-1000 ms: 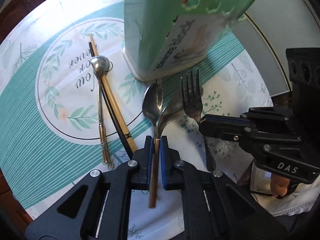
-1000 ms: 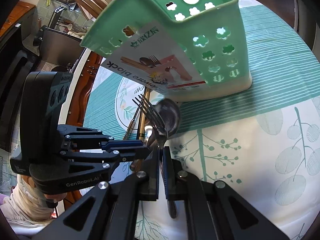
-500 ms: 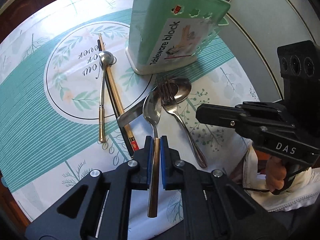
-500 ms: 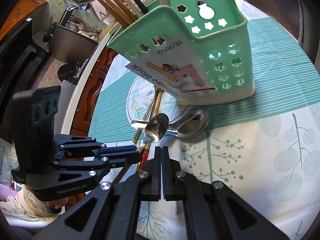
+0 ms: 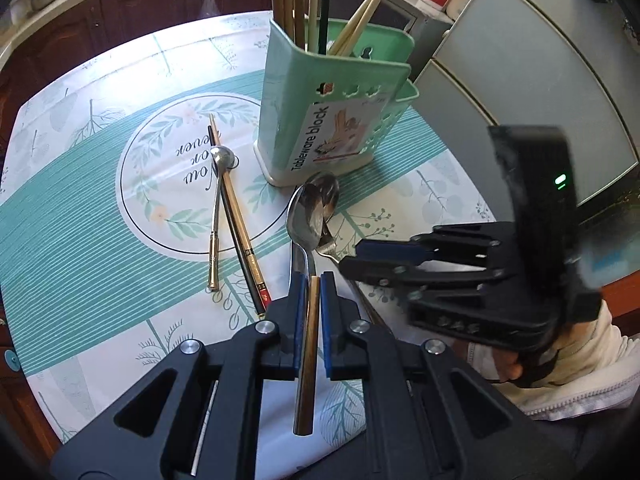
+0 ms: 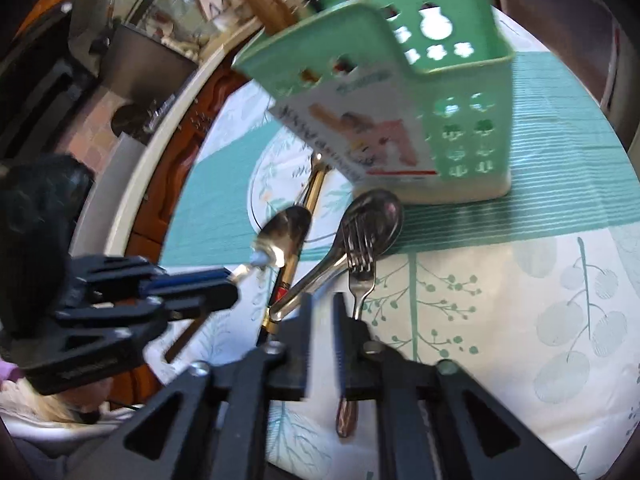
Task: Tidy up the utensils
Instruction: 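Lift the spoon over the holder and open the left gripper while the right gripper carries the fork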
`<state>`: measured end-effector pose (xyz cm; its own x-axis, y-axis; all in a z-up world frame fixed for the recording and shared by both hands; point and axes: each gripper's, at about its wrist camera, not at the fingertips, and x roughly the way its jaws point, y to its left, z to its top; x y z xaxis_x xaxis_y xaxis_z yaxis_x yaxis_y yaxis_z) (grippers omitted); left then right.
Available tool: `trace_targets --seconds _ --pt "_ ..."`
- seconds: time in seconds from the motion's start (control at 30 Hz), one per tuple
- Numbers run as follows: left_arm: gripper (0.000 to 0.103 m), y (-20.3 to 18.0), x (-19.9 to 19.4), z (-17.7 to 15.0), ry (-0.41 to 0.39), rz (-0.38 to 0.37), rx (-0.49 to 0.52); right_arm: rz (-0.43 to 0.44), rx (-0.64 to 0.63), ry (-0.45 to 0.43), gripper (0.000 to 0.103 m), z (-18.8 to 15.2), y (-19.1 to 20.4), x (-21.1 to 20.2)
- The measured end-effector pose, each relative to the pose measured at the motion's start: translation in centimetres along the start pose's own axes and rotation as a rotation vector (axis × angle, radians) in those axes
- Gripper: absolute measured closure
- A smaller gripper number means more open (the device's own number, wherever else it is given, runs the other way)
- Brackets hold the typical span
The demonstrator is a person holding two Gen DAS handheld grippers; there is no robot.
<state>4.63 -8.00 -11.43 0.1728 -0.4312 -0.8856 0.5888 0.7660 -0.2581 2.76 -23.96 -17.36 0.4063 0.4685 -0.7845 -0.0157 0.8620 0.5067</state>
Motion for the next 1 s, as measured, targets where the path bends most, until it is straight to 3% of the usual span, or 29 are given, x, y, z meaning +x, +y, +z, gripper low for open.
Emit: trace_targets --seconds 0.3,0.47,0.53,0.6,0.73,0.83,1.0 --pt "0.098 0.3 -3.1 -0.6 -0.094 -0.019 -0.020 -0.242 -0.121 0.113 0.082 -0.5 2.4 3.8" --pt "0.098 0.7 -4.6 -0.6 -0.132 -0.027 -0.039 -0.433 -0.256 0.147 0.096 -0.8 4.7 5.0" --pt "0.098 0.8 -5.3 -0.5 -0.156 -0.028 -0.040 -0.466 -0.303 0.157 0.099 -0.9 5.4 5.2" --pt "0.098 0.4 -6.2 -0.4 -0.187 -0.023 -0.031 -0.430 -0.264 0.169 0.099 -0.7 5.0 4.8" --pt "0.098 -0.7 -8.1 0.2 -0.275 -0.027 -0.006 -0.184 -0.101 0.110 0.099 -0.1 2.7 1.5" --pt "0.098 -2.0 -9.3 1.5 -0.345 -0.039 0.009 -0.052 -0.045 -0.017 0.099 -0.2 1.6 -2.6" --pt "0.098 -4.4 -10.2 5.1 -0.465 -0.078 0.035 0.003 0.015 -0.240 0.099 0.9 0.2 -9.0"
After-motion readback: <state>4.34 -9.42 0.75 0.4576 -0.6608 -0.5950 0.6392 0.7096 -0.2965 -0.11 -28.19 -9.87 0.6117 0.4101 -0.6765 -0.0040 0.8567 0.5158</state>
